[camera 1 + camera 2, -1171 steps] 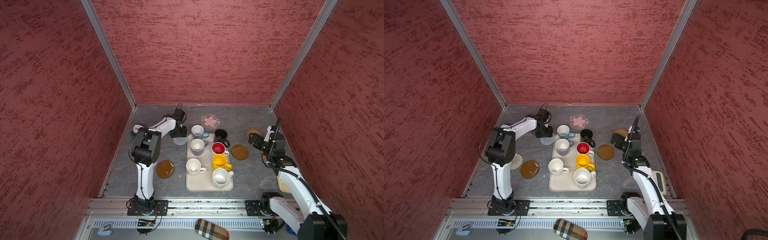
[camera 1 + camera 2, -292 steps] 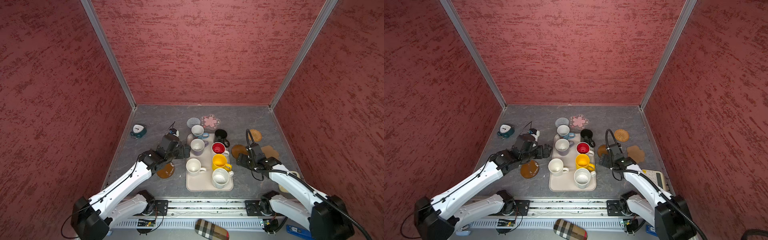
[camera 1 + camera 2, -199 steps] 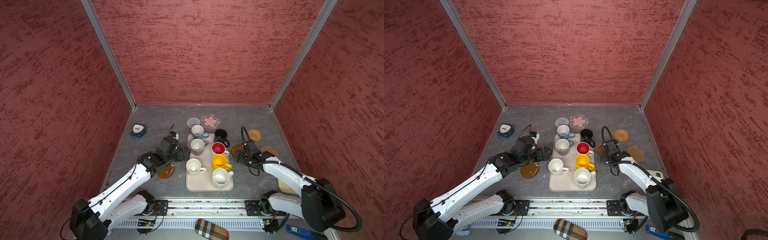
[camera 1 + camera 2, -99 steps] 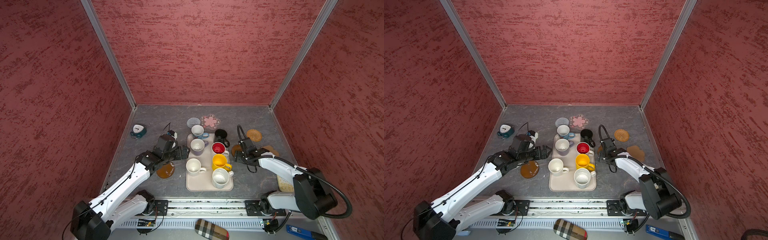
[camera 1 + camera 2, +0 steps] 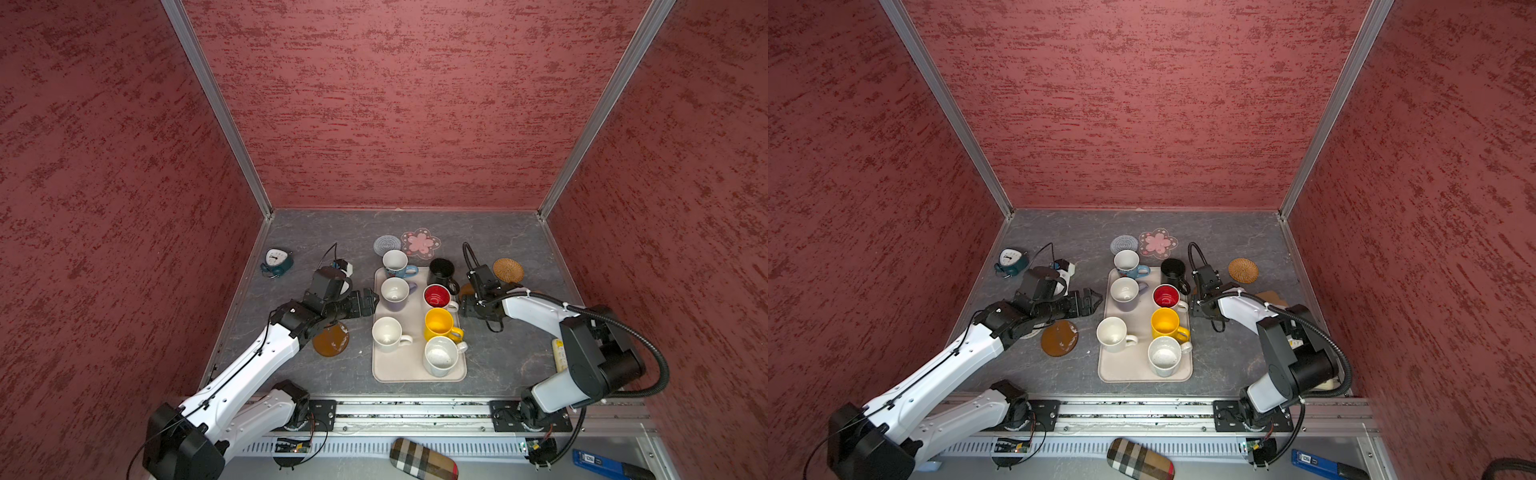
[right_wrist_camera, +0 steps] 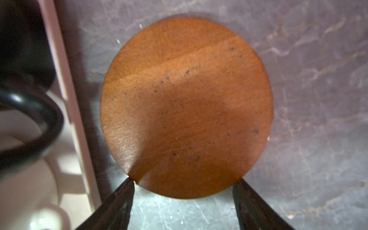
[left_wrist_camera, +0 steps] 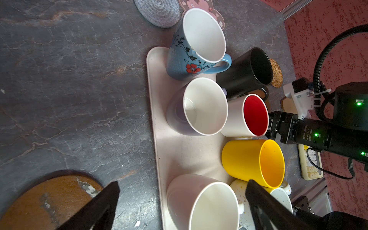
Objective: Place cups on coasters
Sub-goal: Move the coaster to the top-right of the table.
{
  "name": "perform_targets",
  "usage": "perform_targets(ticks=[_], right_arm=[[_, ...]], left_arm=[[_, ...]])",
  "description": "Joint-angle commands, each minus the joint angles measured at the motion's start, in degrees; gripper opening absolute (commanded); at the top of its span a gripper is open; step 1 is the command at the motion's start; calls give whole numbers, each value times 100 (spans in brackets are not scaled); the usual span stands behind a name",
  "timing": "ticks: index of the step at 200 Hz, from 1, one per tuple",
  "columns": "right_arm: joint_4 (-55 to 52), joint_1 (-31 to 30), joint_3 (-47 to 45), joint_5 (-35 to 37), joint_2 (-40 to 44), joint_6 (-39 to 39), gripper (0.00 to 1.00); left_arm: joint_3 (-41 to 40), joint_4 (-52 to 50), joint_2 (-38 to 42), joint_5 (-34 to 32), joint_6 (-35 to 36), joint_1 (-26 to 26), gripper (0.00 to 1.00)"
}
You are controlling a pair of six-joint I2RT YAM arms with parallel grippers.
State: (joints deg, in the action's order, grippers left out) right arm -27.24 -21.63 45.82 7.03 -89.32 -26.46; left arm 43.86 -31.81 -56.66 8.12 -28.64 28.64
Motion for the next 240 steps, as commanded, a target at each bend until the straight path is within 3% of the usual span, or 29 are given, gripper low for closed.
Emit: perform_targets(ticks=[1, 104, 240], right_arm=[[11, -30, 340, 165, -210, 186, 78], [-27, 505, 1495, -46, -1249, 715, 78], [-243, 898, 3042, 25, -2453, 1147, 80]], left_arm=[[153, 188, -45, 94, 78, -51, 99], [312, -57, 24, 153, 247, -218, 100], [674, 4, -609, 368, 351, -457, 100]])
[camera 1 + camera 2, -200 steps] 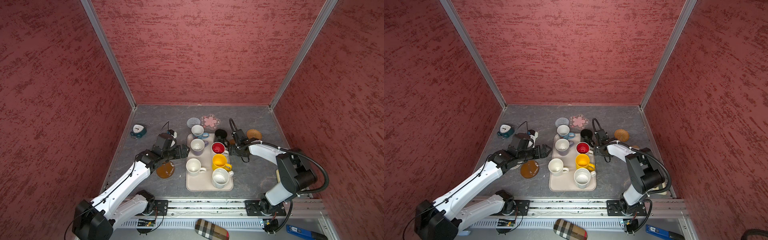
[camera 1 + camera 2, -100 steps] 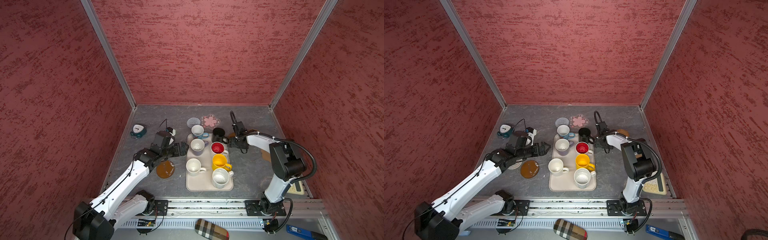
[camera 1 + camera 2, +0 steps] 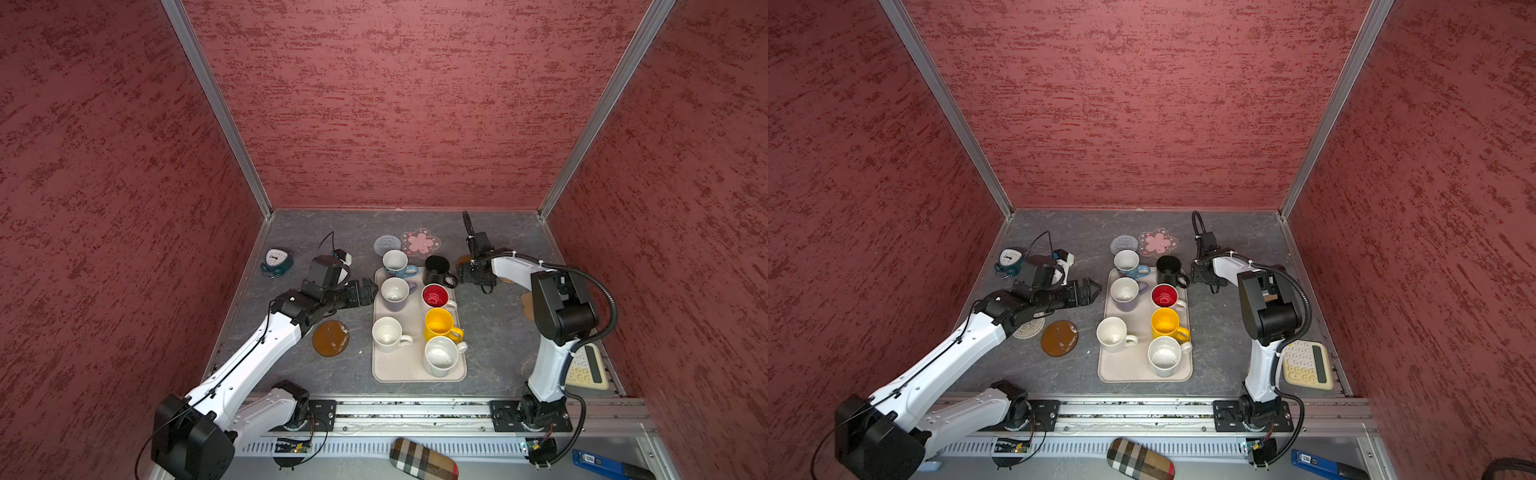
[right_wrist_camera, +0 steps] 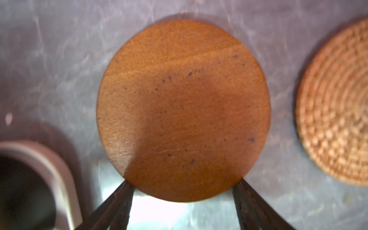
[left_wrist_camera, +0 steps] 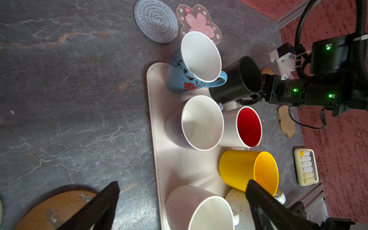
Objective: Place cups on coasters
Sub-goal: Move the coaster to the top-right of the table.
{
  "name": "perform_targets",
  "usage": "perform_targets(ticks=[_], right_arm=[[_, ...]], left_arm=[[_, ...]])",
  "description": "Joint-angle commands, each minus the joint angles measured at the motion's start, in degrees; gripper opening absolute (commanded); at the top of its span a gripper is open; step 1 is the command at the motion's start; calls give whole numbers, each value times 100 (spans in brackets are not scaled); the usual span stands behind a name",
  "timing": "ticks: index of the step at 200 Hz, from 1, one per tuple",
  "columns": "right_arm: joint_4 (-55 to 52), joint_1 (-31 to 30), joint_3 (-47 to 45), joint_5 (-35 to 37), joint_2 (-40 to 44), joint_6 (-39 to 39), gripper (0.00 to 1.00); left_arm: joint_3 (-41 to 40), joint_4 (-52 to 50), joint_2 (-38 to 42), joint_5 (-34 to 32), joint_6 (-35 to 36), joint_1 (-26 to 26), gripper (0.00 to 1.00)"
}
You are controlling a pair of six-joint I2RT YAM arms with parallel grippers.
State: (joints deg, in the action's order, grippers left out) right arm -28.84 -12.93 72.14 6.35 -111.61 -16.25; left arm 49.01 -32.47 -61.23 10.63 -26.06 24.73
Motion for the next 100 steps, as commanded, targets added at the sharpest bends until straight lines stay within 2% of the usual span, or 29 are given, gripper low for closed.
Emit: perform_targets(ticks=[1, 100], right_arm=[[-89, 28, 426, 94, -244, 129, 80], [-537, 200, 2232, -92, -1355, 241, 81]], left_arm=[[164, 67, -161, 115, 93, -65, 100], [1122, -348, -791, 404, 198, -335, 100]])
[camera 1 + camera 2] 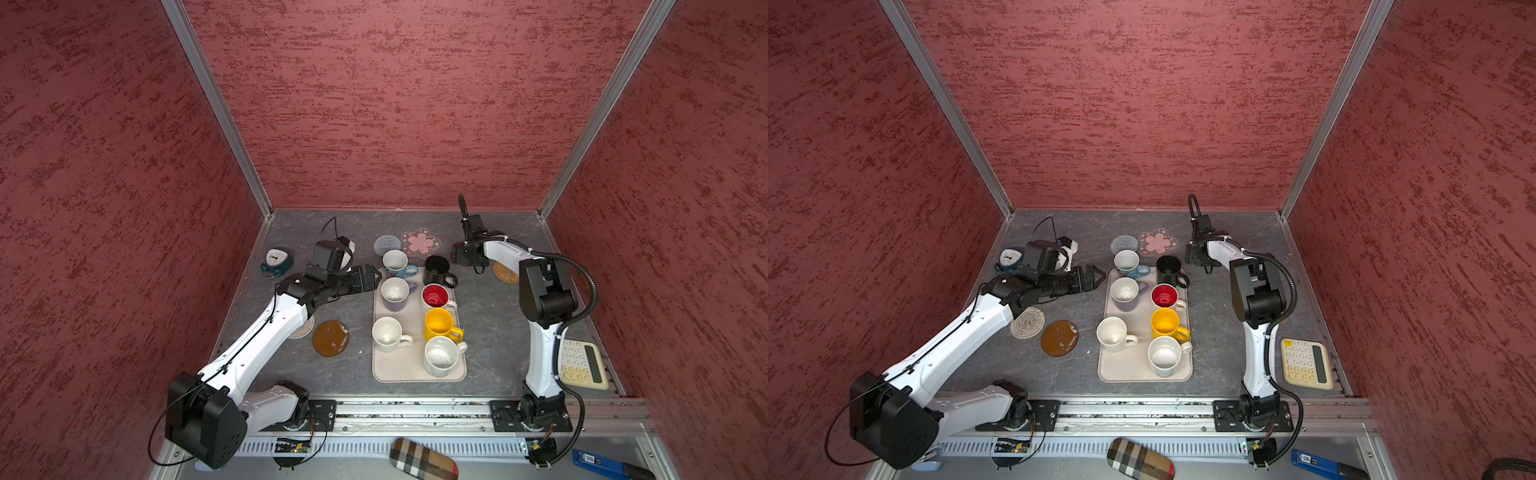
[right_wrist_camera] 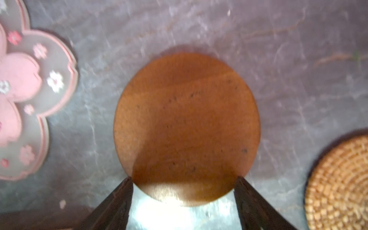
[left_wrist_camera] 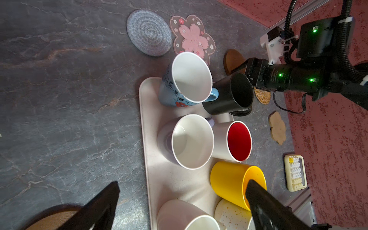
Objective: Place cups on coasters
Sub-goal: Move the coaster to the top-right of the table.
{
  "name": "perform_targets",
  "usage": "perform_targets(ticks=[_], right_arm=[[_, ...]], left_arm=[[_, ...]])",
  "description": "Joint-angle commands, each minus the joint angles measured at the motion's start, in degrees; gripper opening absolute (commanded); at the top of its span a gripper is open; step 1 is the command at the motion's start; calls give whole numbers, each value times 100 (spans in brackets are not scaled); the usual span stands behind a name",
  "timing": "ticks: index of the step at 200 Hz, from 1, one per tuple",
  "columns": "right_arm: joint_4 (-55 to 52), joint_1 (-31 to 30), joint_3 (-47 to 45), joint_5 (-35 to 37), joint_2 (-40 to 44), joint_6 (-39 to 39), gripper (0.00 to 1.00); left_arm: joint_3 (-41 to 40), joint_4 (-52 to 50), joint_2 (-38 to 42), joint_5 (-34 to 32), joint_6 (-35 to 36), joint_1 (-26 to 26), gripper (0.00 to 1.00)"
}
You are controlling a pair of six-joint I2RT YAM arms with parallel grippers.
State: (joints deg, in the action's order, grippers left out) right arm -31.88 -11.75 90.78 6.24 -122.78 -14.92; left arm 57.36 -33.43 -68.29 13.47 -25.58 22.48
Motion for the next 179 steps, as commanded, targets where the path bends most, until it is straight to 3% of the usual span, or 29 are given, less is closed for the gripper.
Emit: perform_targets(ticks=[1, 56, 80, 140, 179], right_arm=[[-237, 84, 382, -85, -247, 110, 81], [-493, 164, 878, -198, -225, 202, 91], [-435, 376, 766, -676, -73, 50, 99], [670, 922, -495, -1681, 458, -835, 97], [934, 960, -534, -2057, 359, -1031, 89]], left_arm=[[299, -265, -86, 125, 154, -115, 100], [857, -605, -243, 257, 289, -448, 100], [1133, -720, -457, 329, 339, -551, 100], [1555, -841, -862, 426, 370, -698, 100], [1605, -865, -963, 451, 370, -712, 100]])
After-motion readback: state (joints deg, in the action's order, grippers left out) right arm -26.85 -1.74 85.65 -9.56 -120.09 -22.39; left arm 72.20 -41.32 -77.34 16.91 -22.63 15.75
